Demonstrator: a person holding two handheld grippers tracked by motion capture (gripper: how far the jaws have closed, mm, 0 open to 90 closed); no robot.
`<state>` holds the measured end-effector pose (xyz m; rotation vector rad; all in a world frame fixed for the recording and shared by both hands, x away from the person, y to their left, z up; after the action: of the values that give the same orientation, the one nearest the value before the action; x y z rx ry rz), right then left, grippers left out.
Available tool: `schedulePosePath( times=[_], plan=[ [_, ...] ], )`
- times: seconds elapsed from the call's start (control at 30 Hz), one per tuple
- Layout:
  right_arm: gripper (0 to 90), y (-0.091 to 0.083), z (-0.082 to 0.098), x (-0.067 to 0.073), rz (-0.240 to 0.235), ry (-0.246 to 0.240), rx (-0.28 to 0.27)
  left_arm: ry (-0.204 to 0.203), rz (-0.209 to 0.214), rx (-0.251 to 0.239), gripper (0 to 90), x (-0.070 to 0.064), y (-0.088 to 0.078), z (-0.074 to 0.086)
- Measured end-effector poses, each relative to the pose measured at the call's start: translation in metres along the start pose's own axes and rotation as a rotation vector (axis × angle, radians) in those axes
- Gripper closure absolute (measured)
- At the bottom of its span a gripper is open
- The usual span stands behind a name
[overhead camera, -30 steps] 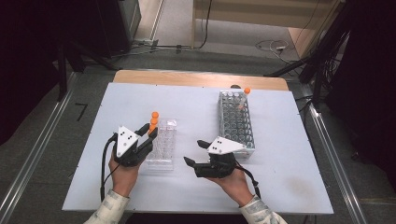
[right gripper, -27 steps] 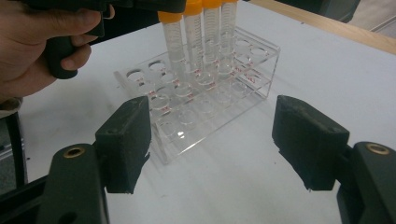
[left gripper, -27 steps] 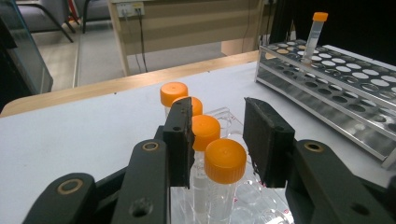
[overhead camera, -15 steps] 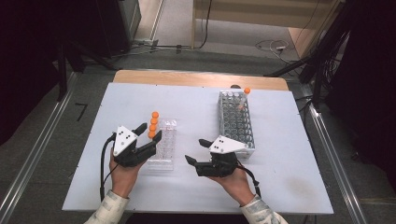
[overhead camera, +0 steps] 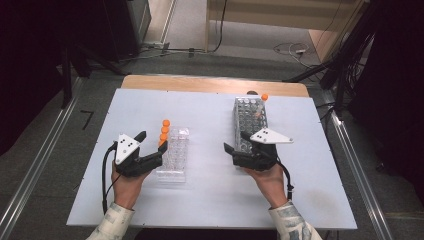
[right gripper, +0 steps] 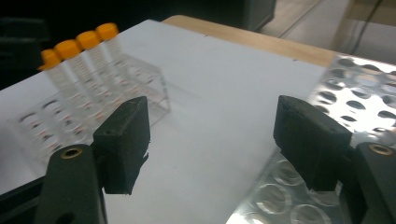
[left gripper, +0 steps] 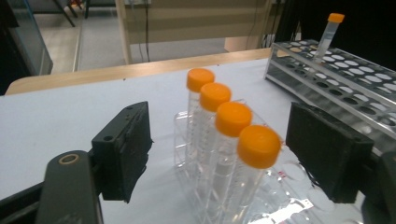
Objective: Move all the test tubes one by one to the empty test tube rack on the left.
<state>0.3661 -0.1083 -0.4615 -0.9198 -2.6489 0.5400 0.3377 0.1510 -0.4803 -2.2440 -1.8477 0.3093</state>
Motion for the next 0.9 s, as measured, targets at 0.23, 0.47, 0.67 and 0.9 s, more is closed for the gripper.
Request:
schedulePosePath(
  times=[0.23,0.47,0.67,0.9],
  plan=[
    [27.1,-0.008,-0.013,-0.050,0.148,0.056,-0.042,-0.013,0.008,-0.013,19.6,0.001,-0.002,-0.002],
    [30.6,-0.012,-0.023,-0.096,0.246,0.112,-0.080,-0.021,0.039,-0.012,19.8,-0.003,-0.006,-0.003],
    [34.5,-0.004,-0.025,-0.130,0.296,0.125,-0.065,-0.012,0.057,-0.015,19.8,-0.008,-0.009,-0.005],
    [38.0,0.009,-0.026,-0.157,0.286,0.137,-0.043,-0.005,0.070,-0.018,19.8,-0.013,-0.014,-0.006]
  ],
)
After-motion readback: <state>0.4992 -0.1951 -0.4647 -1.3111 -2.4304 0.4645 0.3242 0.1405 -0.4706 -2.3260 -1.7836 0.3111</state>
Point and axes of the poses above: each handheld gripper's, and its own axes: y roughly forward along the jaws, z roughly out of its underside, x roughly to its left, the point moved 10 cm from there along y, roughly forward along the jaws, and after that the axes turned 9 degrees about -z, right-handed, at the moved point
